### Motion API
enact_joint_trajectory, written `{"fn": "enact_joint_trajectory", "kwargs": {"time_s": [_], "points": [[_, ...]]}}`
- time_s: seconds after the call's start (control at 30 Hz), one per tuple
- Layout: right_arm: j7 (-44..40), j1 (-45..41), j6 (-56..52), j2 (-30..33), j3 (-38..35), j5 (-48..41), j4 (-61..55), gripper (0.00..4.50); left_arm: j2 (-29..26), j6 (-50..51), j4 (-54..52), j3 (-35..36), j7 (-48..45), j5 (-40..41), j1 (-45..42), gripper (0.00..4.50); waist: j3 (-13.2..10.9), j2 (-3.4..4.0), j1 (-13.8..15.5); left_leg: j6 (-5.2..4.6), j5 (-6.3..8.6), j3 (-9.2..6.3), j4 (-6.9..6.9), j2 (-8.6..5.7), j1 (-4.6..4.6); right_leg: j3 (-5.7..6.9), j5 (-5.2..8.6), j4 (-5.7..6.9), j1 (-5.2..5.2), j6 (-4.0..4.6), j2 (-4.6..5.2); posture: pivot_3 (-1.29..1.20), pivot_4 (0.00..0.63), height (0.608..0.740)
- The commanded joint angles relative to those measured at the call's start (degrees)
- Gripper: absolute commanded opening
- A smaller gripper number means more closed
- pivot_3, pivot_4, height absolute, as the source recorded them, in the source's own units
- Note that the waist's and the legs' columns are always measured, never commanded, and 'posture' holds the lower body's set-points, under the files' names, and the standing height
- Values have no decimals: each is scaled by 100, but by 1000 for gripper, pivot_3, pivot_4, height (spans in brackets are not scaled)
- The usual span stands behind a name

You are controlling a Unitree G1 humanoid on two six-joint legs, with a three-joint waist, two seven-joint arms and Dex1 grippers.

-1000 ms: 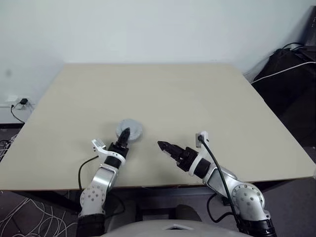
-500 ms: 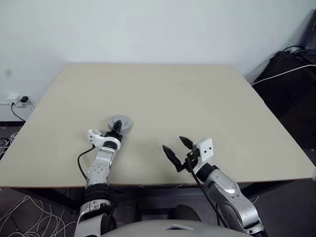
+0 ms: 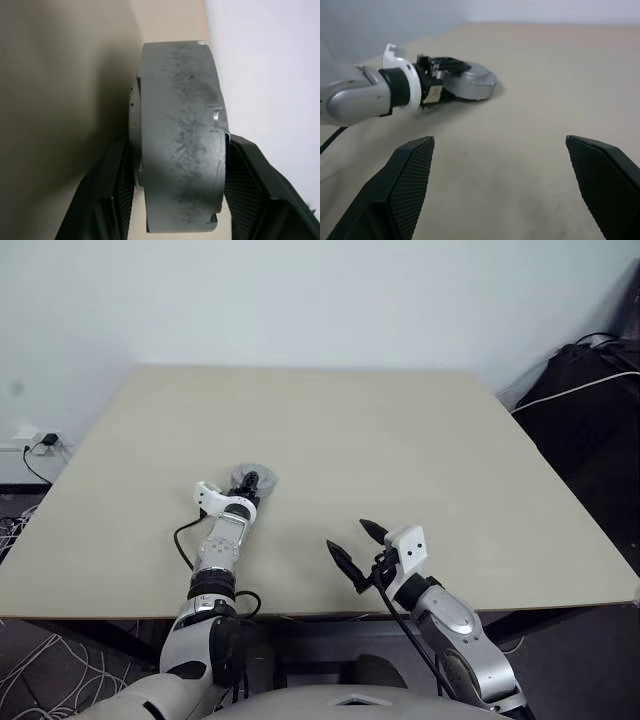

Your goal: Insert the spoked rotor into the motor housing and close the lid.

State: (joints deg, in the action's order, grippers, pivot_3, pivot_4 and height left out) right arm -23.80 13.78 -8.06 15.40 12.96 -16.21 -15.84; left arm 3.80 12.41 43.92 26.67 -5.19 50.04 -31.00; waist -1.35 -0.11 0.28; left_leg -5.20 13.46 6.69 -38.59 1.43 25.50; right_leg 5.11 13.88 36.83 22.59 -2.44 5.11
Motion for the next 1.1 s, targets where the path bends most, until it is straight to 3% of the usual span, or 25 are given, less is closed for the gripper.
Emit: {"fn": "enact_joint_trajectory", "kwargs": {"time_s": [0.03, 0.1, 0.13, 0.3, 0.77, 0.9, 1.1], "points": [[6, -59, -22, -48, -106, 25, -95, 4500, -71, -46, 116, 23, -106, -231, -293, 2132, 0, 0, 1, -1, 0, 0, -3, 1, 0, 0, -1, 1, -1, -2, 5, 0, 0, 740], [-19, -55, -126, -45, -106, -8, -109, 4500, -87, -23, 139, 61, -27, -306, -264, 2132, 1, 0, -6, -1, 0, -1, -6, 2, -1, 0, -7, 1, -2, -2, 22, 0, 0, 740], [-45, -54, -190, -39, -104, -41, -118, 4500, -90, -11, 135, 77, 10, -340, -247, 2848, 1, 0, -10, -1, 0, -1, -8, 2, -1, -1, -10, 1, -2, -2, 25, 0, 0, 740], [-127, -61, -316, -50, -117, -77, -133, 4500, -37, 198, -349, 109, 194, -427, 120, 4433, 21, 12, -24, -1, 0, -1, -10, 3, -4, -4, -14, 2, -3, 1, 30, 0, 0, 740], [-496, -136, -802, -81, -106, -431, -101, 4500, 197, 1489, -3150, -282, 801, -477, 2256, 4472, 68, 22, -172, -3, 3, 9, 8, 10, -47, -27, -9, 6, -21, 9, 34, 0, 0, 740], [-446, -151, -743, -115, -142, -338, -70, 4500, -239, 1517, -3882, -884, 156, -903, 2941, 4472, 79, 24, -184, -1, 4, 25, 45, 10, -86, -34, -10, -1, -29, 11, 53, 0, 0, 740], [83, -52, 75, -364, -317, 255, 241, 4500, -996, 534, -4999, -2093, -1006, -2169, 4152, 4472, 83, 34, -148, 27, -7, 43, 98, 12, -81, -44, 4, 0, 6, 38, 53, 0, 0, 740]]}}
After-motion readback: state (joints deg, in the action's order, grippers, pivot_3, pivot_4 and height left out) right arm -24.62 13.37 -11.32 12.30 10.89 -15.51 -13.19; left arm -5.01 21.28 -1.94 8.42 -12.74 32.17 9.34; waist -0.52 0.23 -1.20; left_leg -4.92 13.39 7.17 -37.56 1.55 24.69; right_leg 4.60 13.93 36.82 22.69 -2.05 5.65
